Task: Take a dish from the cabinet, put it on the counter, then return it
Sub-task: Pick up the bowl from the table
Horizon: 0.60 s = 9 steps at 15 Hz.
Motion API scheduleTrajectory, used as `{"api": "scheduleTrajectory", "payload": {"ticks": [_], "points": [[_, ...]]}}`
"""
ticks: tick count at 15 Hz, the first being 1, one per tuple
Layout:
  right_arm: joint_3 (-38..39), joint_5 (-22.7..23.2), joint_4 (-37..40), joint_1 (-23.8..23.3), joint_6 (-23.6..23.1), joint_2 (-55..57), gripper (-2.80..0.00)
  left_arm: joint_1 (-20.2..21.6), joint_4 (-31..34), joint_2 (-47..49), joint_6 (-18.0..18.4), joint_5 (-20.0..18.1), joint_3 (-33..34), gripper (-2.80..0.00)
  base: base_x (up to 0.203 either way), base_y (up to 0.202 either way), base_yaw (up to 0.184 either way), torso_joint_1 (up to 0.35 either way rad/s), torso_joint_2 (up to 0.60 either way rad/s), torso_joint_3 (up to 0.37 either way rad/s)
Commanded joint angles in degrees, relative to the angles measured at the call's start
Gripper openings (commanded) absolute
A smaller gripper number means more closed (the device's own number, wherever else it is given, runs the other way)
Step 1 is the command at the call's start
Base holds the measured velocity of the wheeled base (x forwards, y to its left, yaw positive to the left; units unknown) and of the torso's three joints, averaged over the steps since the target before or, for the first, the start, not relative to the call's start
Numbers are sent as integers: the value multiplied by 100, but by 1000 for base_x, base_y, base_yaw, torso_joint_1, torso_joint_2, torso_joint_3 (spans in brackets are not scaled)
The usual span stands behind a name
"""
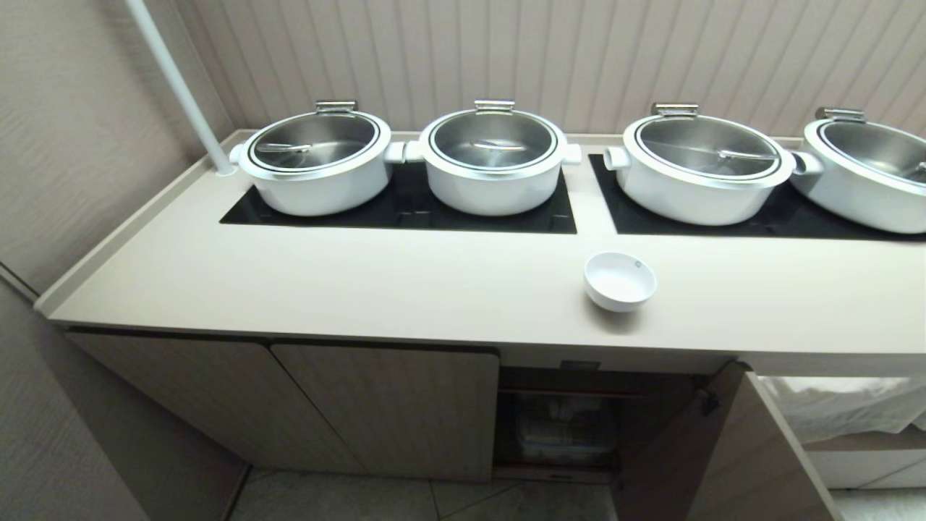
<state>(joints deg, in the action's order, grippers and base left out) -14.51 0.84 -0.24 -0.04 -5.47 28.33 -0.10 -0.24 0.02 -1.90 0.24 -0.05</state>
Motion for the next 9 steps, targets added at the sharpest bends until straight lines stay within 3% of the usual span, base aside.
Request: {"api": "scheduleTrajectory", "payload": {"ticks": [1,5,9], "points": [[-649,38,22,27,-11,1398,-280,1,-2,-2,-3,2,5,-280,0,0,0,0,0,0],[-2166,649,39,98,-13,3437,-280,1,-2,-2,-3,11,4,-280,0,0,0,0,0,0],[-3590,944,6,715,-17,4985,-280,1,-2,-2,-3,10,3,-280,0,0,0,0,0,0]]}}
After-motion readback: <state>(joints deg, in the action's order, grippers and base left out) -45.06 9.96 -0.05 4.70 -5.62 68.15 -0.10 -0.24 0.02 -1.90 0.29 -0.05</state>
